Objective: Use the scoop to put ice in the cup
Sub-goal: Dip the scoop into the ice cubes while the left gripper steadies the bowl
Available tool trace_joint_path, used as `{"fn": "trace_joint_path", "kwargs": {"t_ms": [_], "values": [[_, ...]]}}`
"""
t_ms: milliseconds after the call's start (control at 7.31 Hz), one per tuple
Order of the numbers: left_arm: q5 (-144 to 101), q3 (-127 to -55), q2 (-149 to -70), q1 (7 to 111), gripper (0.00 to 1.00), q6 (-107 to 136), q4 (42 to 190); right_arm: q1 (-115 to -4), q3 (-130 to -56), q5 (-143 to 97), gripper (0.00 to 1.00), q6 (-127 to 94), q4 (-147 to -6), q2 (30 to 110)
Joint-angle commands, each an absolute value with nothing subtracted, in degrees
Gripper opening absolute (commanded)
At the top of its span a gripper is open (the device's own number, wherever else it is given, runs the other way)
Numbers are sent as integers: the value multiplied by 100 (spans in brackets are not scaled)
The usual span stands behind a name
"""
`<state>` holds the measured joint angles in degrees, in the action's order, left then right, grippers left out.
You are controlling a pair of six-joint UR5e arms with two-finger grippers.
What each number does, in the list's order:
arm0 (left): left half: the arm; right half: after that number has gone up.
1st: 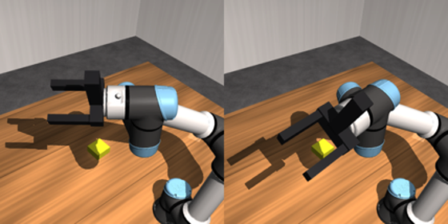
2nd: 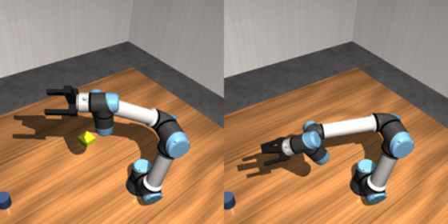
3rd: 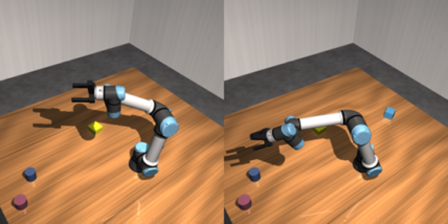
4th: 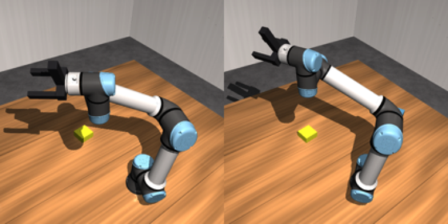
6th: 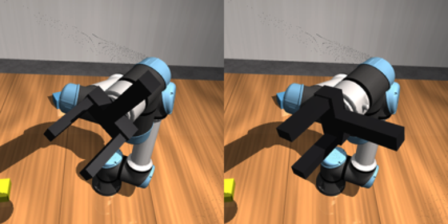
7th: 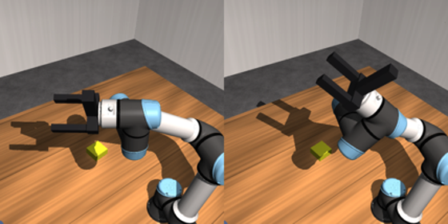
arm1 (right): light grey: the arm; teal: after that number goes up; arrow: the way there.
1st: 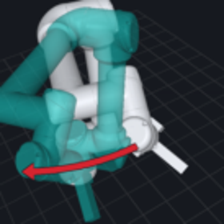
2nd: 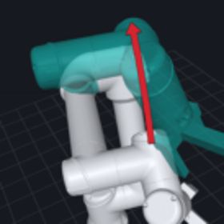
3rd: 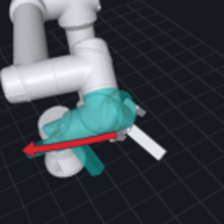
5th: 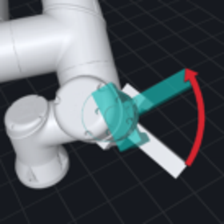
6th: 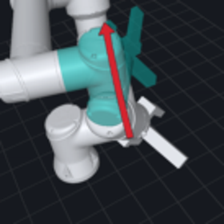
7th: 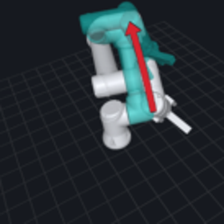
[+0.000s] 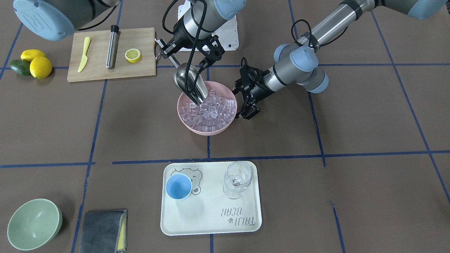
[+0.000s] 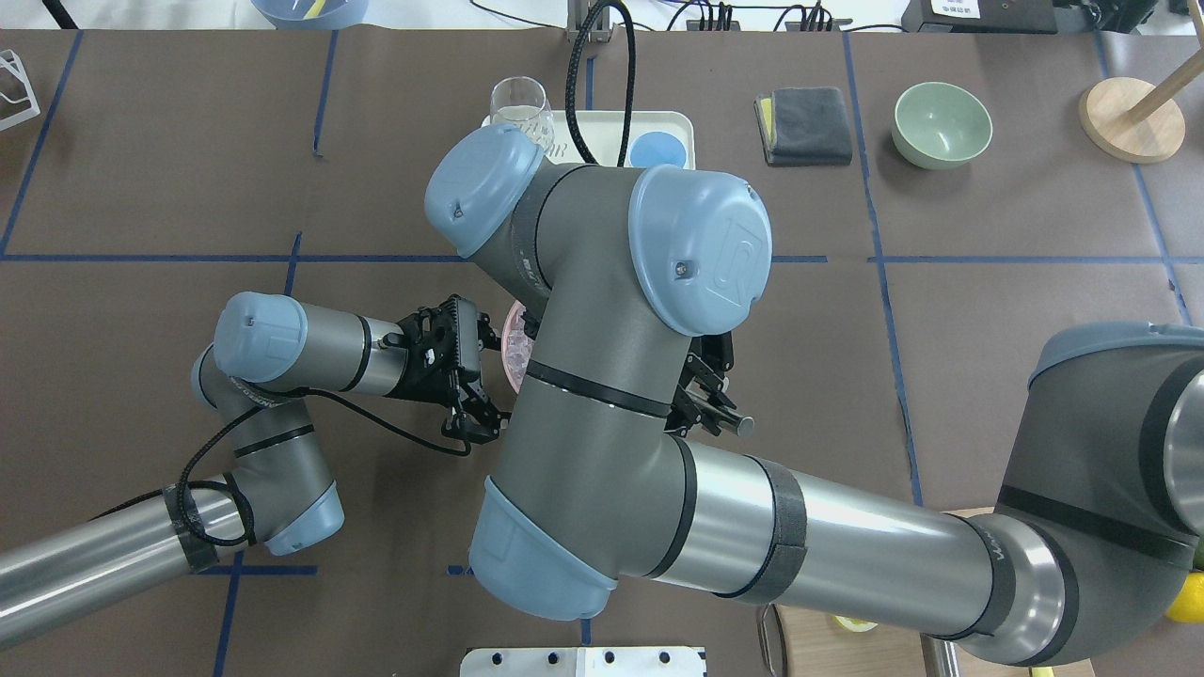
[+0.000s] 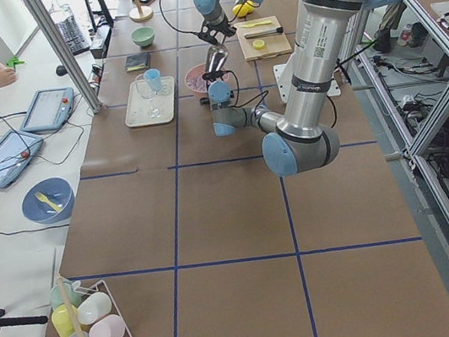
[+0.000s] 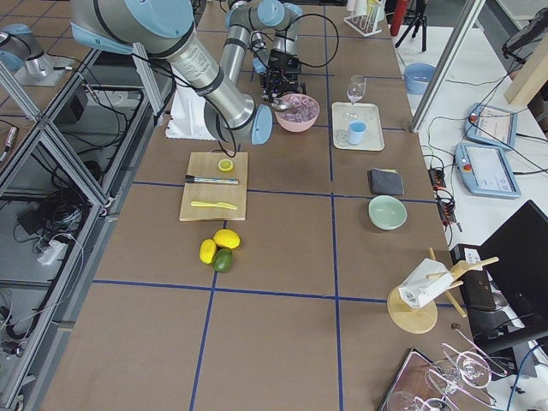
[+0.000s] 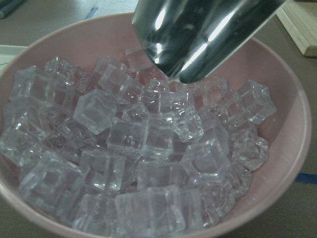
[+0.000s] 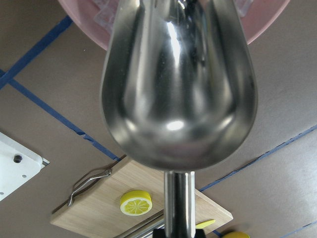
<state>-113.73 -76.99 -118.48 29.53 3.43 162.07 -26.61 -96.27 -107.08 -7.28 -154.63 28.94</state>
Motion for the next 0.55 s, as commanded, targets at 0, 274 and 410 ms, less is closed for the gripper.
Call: {"fn": "trace_joint_path", "kwargs": {"t_ms": [0, 274, 410], "values": [[-11373, -7699, -11848, 2953, 100, 343, 16207, -2610, -9607, -10880, 0, -729, -15425, 2918], [-11373, -7699, -11856, 2953, 100, 343, 16207, -2628, -9528, -10916, 0, -782, -14970, 3005], [-11373, -7699, -11848, 2953, 100, 343, 16207, -2628, -9432, -10916, 0, -904, -14811, 3023]]}}
